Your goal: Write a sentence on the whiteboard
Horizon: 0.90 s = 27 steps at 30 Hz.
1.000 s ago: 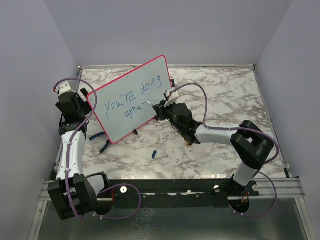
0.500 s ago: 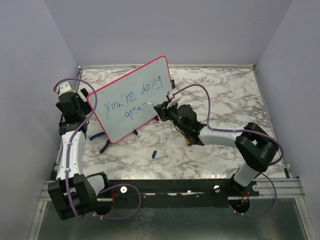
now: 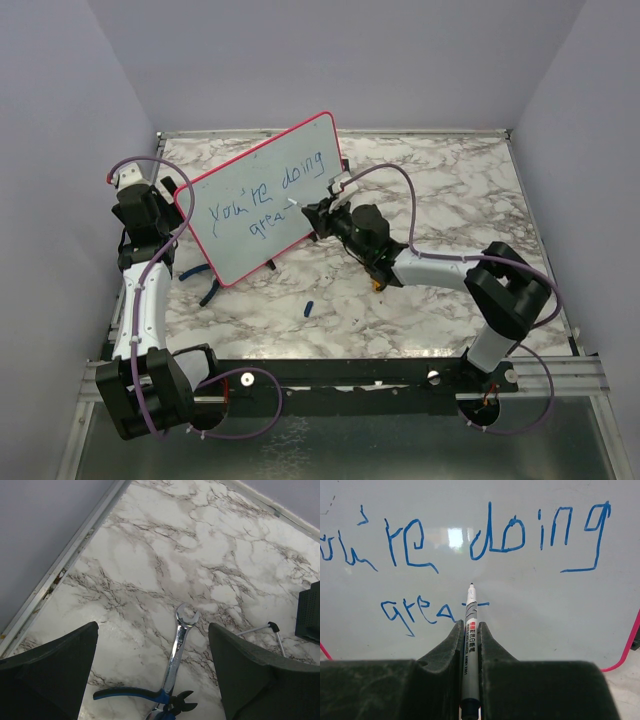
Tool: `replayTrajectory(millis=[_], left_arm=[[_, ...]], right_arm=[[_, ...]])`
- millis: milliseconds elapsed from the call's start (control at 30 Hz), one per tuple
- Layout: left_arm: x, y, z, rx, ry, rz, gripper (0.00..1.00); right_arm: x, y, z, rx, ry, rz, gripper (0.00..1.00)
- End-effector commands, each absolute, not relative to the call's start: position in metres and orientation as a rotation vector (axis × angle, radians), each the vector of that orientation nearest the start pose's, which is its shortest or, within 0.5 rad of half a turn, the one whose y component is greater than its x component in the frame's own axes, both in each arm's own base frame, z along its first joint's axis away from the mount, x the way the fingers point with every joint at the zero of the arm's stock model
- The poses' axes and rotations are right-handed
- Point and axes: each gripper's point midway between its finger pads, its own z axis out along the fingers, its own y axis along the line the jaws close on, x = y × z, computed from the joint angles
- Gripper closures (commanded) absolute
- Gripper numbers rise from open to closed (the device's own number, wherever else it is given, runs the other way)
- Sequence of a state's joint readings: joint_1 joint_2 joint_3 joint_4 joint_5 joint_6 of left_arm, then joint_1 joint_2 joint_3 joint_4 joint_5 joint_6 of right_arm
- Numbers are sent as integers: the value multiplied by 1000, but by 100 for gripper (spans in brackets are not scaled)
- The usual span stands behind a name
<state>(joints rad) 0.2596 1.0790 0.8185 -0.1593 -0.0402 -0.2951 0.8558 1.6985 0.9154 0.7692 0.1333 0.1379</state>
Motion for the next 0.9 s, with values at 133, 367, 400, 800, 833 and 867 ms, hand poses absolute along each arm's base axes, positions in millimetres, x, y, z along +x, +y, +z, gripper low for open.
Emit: replayTrajectory(millis=[133, 367, 400, 800, 833, 867], left_arm=[[350, 77, 209, -528, 1894, -26, 8], [350, 77, 209, -528, 1894, -26, 8], [350, 77, 208, -529, 1896, -26, 8], [349, 77, 208, -529, 1894, -23, 8], [349, 77, 208, -530, 1895, -21, 8], [349, 78, 208, -531, 1894, -19, 8]], right_arm=[[356, 385, 181, -496, 1586, 662, 100], [347, 379, 159, -492, 1647, 678, 100], [345, 378, 156, -491, 1656, 680, 100], [340, 368, 141, -459, 1705, 649, 100], [341, 365, 141, -446, 1706, 634, 100], [343, 362, 143, -433, 1704, 621, 100]])
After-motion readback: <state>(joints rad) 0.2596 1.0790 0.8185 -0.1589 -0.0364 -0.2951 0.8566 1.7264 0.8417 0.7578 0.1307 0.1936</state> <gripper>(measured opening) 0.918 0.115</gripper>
